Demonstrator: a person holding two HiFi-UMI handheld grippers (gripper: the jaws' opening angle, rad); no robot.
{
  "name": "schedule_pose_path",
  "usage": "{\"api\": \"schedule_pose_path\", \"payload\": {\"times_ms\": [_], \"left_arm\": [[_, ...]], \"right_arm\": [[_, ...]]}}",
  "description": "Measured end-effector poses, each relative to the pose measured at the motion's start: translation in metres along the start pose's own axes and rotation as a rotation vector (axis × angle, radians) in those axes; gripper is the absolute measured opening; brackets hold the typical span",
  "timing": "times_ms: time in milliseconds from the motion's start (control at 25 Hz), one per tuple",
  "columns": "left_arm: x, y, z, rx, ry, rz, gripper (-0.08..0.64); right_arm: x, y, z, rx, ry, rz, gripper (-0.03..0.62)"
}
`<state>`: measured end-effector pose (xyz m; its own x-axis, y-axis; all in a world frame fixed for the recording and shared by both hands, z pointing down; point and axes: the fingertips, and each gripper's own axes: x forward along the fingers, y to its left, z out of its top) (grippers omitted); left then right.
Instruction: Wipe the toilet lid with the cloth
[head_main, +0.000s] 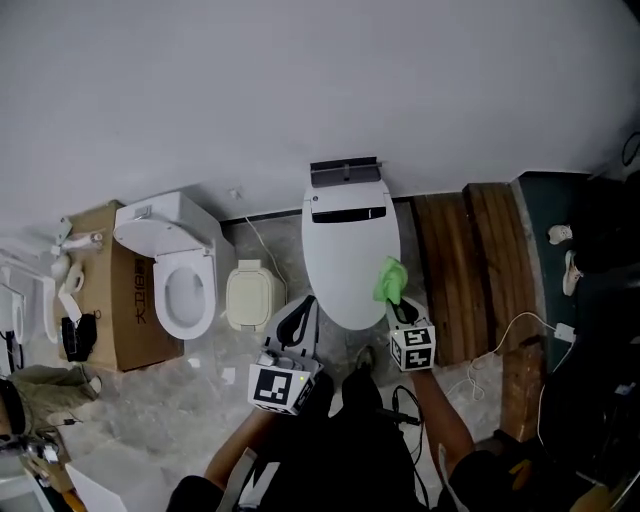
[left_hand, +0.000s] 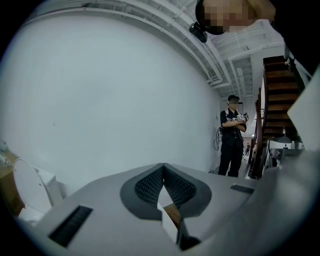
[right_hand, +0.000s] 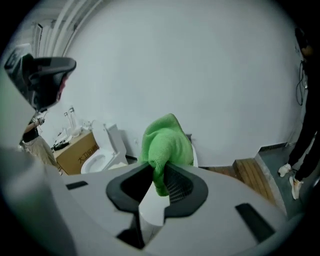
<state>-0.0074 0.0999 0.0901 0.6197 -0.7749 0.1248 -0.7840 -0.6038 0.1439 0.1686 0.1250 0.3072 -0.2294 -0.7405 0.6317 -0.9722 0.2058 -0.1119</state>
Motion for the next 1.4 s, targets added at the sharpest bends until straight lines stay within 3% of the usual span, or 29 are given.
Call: {"api": "schedule_pose_path", "payload": {"times_ms": [320,640,880,1400], "left_arm": [[-0.025,-0.01,0.045,0.114,-0.059,-0.001,0.009],[-0.046,-0.029,0.075,0.114,-0.117,-0.027,0.009],[-0.048,-0.039,0.075,0.118,-0.124,-0.046,0.009],[-0.045,-0.036,0.072,0.092,-0.115,-0.031,0.009]], "right_arm": [[-0.1,0.031,0.112,-0.012,-0.286,-0.006,0.084],[-0.186,0.055,0.157,0.068,-0.472,-0.001,0.086],[-0.205,0.064,0.168,0.049,-0.525,0.018,0.086],[-0.2,0.068,0.17,0.022,-0.509,0.034,0.084]]}}
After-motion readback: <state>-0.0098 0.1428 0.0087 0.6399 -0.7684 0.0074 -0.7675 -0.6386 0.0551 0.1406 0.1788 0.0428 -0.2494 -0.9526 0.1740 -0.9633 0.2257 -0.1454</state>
